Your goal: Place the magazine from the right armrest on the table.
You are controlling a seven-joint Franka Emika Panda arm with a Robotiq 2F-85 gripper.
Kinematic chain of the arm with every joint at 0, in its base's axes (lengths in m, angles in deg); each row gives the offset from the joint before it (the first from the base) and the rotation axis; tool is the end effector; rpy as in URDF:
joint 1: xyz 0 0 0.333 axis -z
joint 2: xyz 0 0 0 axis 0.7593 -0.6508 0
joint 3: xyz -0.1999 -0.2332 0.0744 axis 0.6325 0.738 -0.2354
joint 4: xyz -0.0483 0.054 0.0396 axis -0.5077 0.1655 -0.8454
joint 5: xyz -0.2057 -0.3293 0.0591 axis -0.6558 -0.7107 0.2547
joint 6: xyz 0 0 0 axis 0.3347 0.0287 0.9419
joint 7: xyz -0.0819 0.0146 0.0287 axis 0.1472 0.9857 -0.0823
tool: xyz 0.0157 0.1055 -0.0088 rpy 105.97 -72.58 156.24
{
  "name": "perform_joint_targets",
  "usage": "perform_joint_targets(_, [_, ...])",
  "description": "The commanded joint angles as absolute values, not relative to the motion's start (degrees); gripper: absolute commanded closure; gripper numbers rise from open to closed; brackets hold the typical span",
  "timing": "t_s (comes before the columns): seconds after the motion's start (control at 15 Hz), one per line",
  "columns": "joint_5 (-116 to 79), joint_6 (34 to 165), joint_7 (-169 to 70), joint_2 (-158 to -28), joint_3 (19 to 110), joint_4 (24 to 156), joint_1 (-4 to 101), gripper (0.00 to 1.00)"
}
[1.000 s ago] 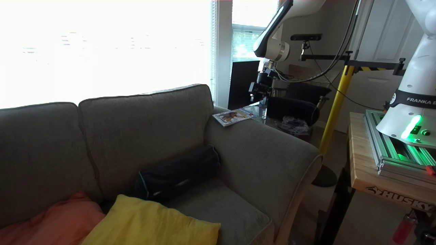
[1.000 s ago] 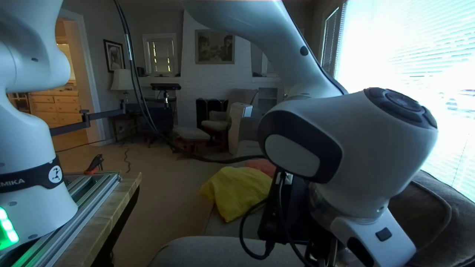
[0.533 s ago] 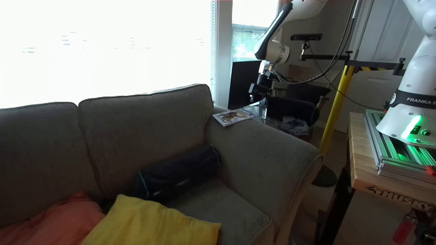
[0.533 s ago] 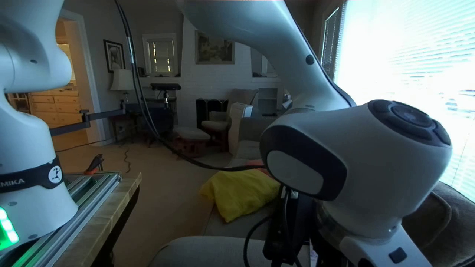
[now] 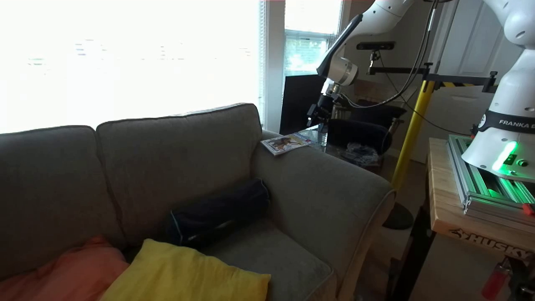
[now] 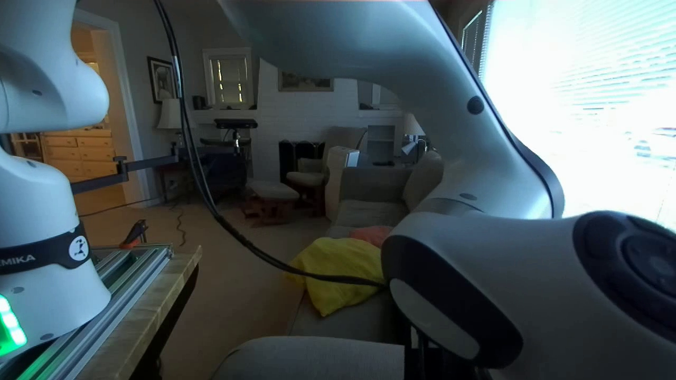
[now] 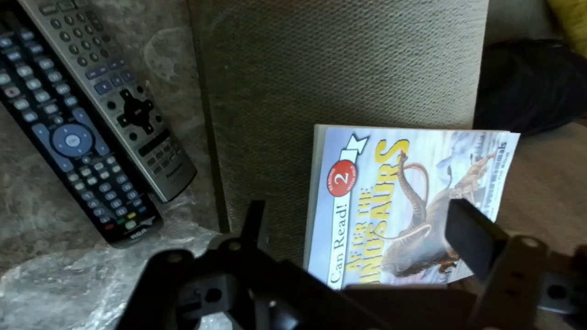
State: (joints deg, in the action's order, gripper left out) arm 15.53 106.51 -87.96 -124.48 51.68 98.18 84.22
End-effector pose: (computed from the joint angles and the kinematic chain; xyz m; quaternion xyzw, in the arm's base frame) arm 0.5698 -0.2844 0.0859 -0.9589 0.1778 -0.0510 0.2150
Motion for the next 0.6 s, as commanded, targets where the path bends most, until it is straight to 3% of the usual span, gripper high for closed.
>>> perform_joint_targets(0.0, [17.34,104.41,-99.32,-129.07,46.45,93.62,89.76,0.00])
perform_joint_targets(0.53, [17.45,95.20,-110.76,-135.50,43.56,89.19,94.05,0.00])
